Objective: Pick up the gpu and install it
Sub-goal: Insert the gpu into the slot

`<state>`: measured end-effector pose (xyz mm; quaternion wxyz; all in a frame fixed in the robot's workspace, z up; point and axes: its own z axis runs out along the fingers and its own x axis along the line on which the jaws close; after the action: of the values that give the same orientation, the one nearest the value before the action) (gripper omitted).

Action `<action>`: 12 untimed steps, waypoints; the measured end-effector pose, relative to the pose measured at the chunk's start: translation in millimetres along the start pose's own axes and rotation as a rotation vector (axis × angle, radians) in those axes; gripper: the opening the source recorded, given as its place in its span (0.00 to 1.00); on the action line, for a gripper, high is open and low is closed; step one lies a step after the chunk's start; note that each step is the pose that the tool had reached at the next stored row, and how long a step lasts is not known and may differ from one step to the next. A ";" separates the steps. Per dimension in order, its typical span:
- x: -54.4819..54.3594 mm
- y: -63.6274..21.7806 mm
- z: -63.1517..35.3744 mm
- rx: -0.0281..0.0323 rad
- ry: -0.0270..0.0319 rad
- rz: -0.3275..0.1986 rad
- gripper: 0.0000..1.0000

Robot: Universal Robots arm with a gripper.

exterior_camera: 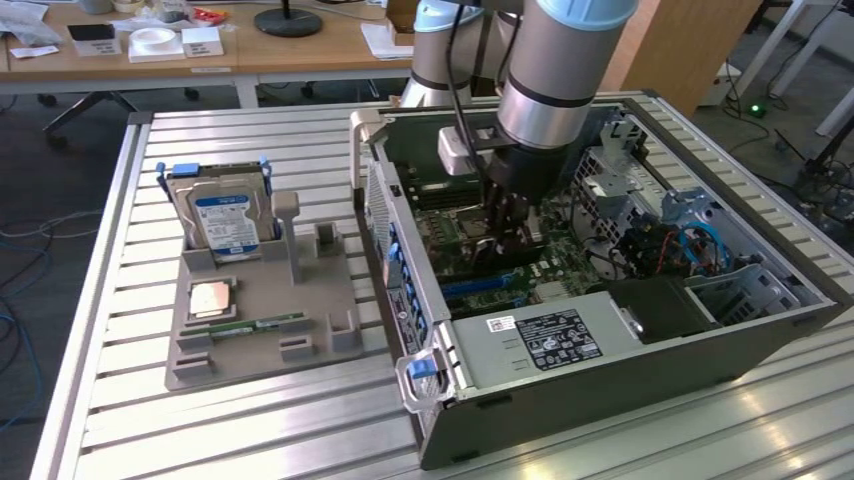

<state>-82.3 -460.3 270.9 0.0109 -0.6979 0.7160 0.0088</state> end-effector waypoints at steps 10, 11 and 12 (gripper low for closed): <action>0.1 2.4 3.8 0.0000 0.0001 0.000 0.27; 0.2 2.4 5.0 0.0000 0.0000 0.000 0.27; 0.2 2.5 6.1 0.0000 0.0001 0.000 0.27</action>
<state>-84.7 -460.3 264.8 0.0109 -0.6981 0.7159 0.0088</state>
